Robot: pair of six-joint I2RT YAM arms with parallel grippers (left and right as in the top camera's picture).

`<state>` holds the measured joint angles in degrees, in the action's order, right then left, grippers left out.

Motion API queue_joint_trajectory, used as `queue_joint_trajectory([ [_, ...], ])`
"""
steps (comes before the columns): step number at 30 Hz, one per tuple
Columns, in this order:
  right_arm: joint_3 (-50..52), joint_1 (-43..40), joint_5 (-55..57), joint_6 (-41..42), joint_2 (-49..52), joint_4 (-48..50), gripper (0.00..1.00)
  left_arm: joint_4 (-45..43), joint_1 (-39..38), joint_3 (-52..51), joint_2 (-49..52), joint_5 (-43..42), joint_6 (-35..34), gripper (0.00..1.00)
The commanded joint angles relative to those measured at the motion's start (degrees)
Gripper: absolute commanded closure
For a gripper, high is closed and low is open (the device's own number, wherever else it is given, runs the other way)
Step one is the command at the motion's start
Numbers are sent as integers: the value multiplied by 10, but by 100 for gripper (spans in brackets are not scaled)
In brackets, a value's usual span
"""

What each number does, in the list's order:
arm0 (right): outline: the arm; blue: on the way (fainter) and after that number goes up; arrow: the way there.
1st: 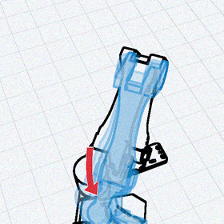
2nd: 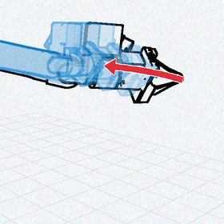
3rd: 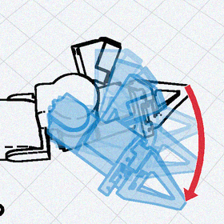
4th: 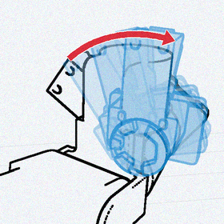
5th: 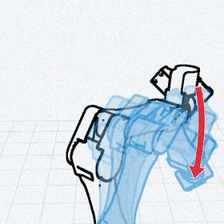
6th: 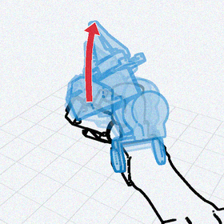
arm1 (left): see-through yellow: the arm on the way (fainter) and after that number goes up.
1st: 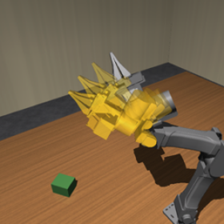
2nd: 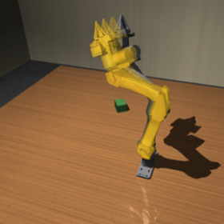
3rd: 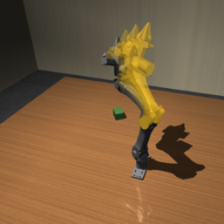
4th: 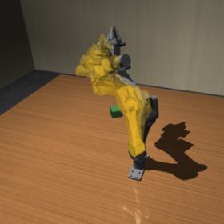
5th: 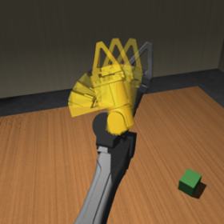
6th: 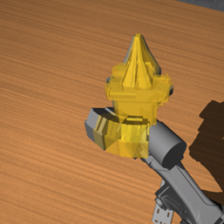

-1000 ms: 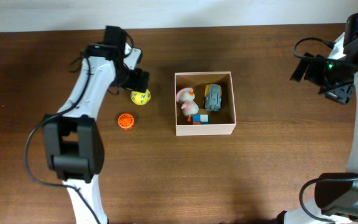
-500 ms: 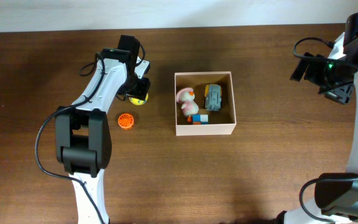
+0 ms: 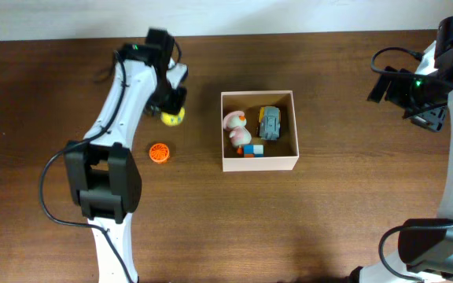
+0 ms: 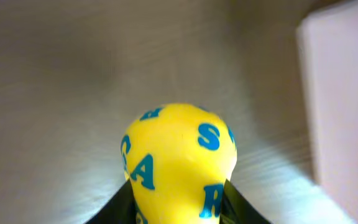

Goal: Pack container
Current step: 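Carry the yellow ball over the box and drop it in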

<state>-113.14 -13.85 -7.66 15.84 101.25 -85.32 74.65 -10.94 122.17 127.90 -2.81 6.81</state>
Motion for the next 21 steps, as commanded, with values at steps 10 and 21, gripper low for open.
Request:
queue_joint_trajectory([
  [10,-5,-1,-5,-3,-5,0,1,68,-102,189,-12,-36,1,76],
  [21,-5,-1,-5,-4,-5,0,1,-51,-175,47,-12,-34,1,68],
])
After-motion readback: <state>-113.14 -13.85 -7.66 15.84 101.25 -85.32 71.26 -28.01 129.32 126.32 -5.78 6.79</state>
